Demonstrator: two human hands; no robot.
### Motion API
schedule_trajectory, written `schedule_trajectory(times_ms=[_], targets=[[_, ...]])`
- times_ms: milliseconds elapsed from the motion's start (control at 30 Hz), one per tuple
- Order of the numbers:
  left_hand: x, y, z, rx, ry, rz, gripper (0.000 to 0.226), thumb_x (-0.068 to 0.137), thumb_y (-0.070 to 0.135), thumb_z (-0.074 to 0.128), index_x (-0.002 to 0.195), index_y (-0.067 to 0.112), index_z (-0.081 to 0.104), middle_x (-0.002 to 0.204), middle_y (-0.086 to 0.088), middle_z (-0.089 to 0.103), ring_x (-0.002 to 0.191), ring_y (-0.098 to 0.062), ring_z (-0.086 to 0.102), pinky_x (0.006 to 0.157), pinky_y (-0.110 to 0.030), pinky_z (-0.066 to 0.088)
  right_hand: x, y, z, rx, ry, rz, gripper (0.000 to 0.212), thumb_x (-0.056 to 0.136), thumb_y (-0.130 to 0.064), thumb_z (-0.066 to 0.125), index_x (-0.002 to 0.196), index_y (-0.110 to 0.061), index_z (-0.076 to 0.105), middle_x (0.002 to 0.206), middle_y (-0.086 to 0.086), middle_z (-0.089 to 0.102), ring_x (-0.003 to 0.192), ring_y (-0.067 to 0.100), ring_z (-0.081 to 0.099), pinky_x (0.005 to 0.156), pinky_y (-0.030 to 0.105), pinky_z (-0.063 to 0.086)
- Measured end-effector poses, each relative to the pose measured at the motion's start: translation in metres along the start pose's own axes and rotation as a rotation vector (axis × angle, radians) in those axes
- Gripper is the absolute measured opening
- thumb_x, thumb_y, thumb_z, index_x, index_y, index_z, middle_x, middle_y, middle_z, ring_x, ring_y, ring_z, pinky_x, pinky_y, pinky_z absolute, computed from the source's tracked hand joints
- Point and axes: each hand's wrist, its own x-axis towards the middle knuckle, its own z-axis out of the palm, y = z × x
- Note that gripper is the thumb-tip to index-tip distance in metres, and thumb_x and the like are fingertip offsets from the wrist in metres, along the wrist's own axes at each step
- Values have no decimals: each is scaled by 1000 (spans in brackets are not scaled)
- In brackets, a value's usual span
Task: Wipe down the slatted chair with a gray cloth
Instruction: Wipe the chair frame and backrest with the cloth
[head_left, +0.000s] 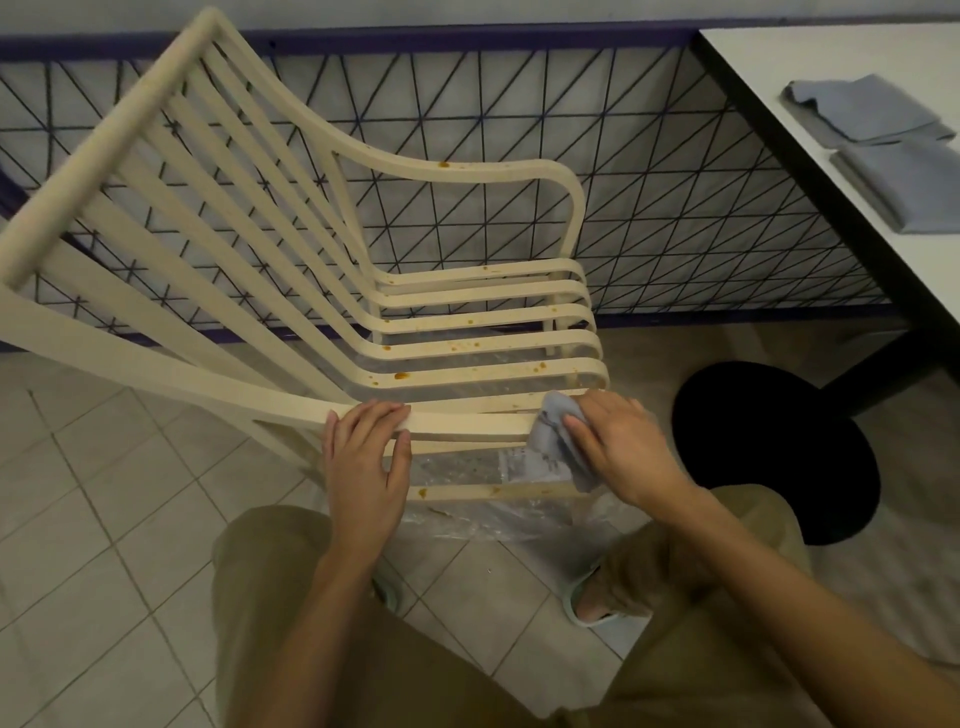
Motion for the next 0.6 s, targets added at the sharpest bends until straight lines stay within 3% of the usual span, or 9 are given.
schedule_trajectory(times_ms=[133,233,433,600], targets=[[0,0,2,-10,5,-10,34,97,33,44,117,18,67,124,2,62,125,-17,47,119,-46,15,-19,22,-11,225,39,88,19,102,-39,30,103,-34,49,95,-14,52,86,4,47,78,27,38],[0,2,3,-17,14,-11,36,97,35,42,116,18,66,123,1,63,125,-18,48,120,-43,13,-13,18,-11,234,53,137,28,102,-42,30,97,-28,54,91,-9,58,82,8,53,72,24,38],[0,1,2,-20,24,7,33,96,31,44,116,18,67,122,1,63,124,-18,48,119,-45,14,15,-5,-2,-11,-20,259,40,99,-44,35,72,-19,53,67,0,56,57,14,49,48,25,28],[0,3,2,-27,32,13,31,96,29,45,116,19,67,122,3,63,125,-16,47,120,-40,13,40,-36,1,-164,-116,241,48,97,-43,31,61,-17,49,59,2,52,54,18,50,51,28,38]])
